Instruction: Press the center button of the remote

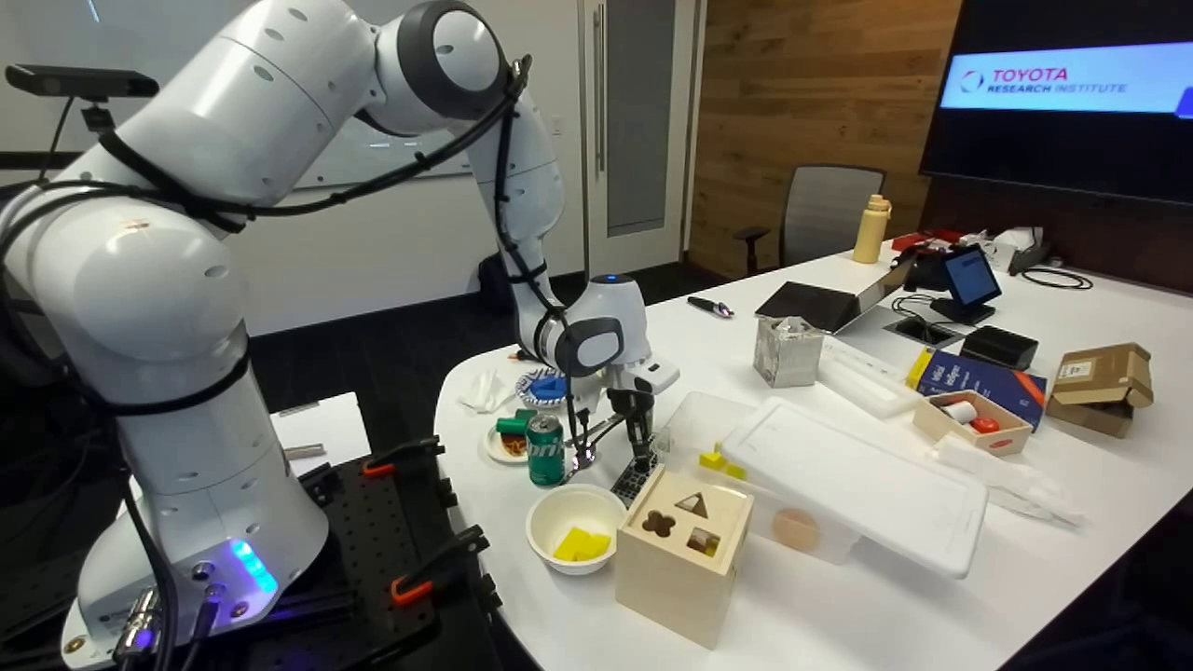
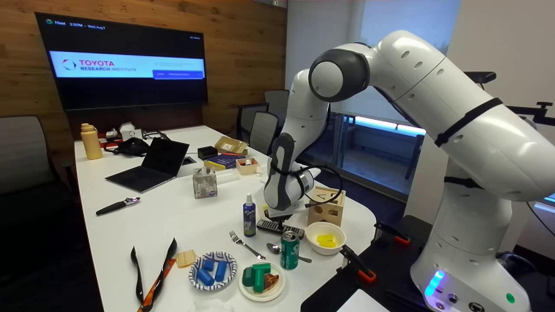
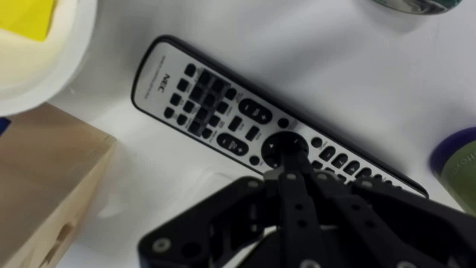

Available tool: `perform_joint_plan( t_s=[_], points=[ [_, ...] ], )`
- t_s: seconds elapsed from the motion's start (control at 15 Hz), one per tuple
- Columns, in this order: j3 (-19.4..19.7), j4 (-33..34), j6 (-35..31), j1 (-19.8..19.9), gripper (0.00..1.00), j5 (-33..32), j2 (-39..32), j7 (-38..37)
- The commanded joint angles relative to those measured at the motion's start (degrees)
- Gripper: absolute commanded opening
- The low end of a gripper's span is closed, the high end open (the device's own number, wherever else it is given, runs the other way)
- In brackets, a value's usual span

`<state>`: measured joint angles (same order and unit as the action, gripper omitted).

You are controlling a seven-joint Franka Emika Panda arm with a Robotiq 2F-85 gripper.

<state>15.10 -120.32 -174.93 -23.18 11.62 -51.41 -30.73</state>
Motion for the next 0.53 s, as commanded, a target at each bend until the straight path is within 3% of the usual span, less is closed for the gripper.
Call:
perform_joint_plan(
  t_s=[0.0,0.47],
  points=[
    [-0.54,2.21,3.10,1.09,0.00,1.06,-1.61,0.55],
    [-7.14,5.92,3.52,8.42,0.00,1.20,-4.69,2.99]
  ],
)
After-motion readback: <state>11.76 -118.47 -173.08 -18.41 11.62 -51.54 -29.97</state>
